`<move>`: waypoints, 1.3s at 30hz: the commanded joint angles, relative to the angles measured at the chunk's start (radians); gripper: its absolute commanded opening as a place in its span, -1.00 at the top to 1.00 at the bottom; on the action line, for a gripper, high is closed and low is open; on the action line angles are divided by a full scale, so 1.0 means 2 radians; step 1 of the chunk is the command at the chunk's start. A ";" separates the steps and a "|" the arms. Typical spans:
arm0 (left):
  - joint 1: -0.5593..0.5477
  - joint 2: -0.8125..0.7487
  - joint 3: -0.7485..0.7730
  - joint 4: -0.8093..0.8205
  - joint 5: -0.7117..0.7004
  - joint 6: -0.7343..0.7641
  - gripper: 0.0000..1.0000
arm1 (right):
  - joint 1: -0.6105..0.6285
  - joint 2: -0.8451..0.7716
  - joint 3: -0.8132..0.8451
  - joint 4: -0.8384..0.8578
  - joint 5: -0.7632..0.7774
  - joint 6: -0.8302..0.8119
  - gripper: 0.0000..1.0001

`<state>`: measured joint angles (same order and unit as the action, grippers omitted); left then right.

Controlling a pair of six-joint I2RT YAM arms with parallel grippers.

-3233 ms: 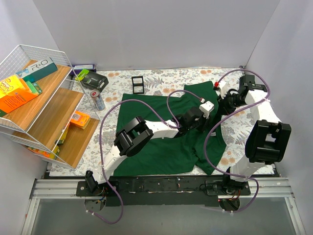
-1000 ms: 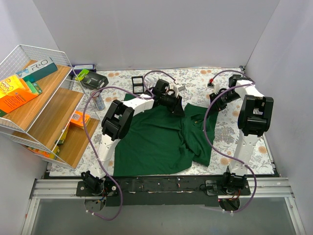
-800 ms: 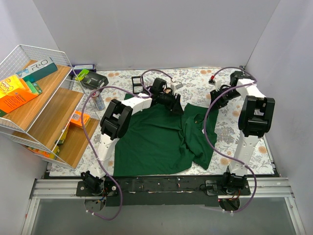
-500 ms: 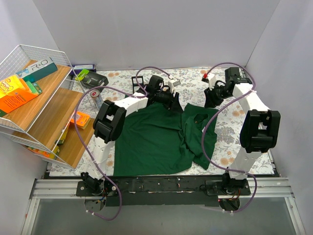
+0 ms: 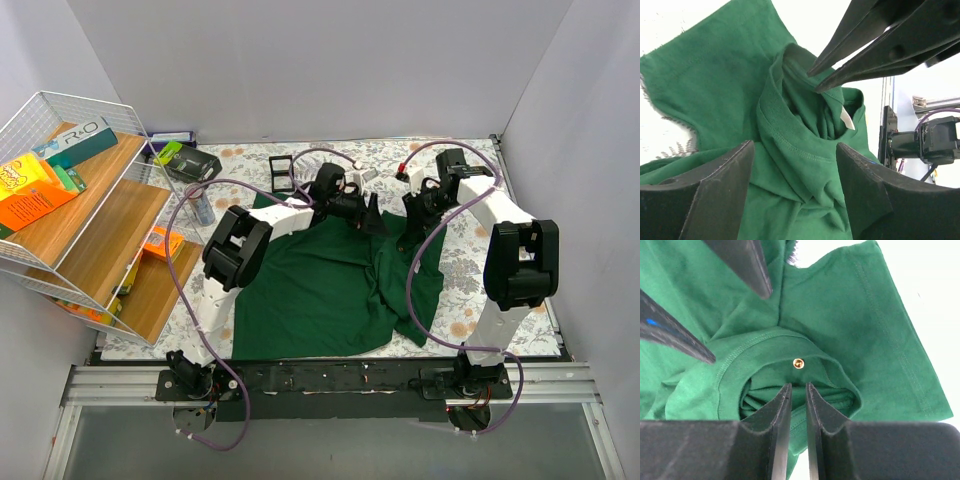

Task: Remove the brooch from the garment

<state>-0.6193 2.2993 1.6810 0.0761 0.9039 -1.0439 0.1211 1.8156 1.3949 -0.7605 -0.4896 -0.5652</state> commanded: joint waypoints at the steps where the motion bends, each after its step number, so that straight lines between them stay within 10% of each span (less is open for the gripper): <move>1: -0.014 0.005 0.014 0.003 -0.027 -0.038 -0.28 | 0.000 -0.012 0.006 0.004 0.034 0.046 0.53; 17: -0.012 0.045 -0.004 -0.019 -0.022 -0.047 0.22 | 0.001 -0.017 -0.066 0.007 0.035 0.041 0.57; 26: 0.002 0.043 -0.038 0.091 0.049 -0.146 -0.25 | 0.007 -0.005 -0.053 0.011 0.043 0.045 0.57; 39: -0.020 0.071 0.000 0.033 0.007 -0.103 -0.01 | 0.015 -0.003 -0.053 0.026 0.061 0.054 0.57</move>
<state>-0.6289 2.4176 1.6459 0.1886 0.9554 -1.3006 0.1455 1.8149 1.2621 -0.7326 -0.3859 -0.4698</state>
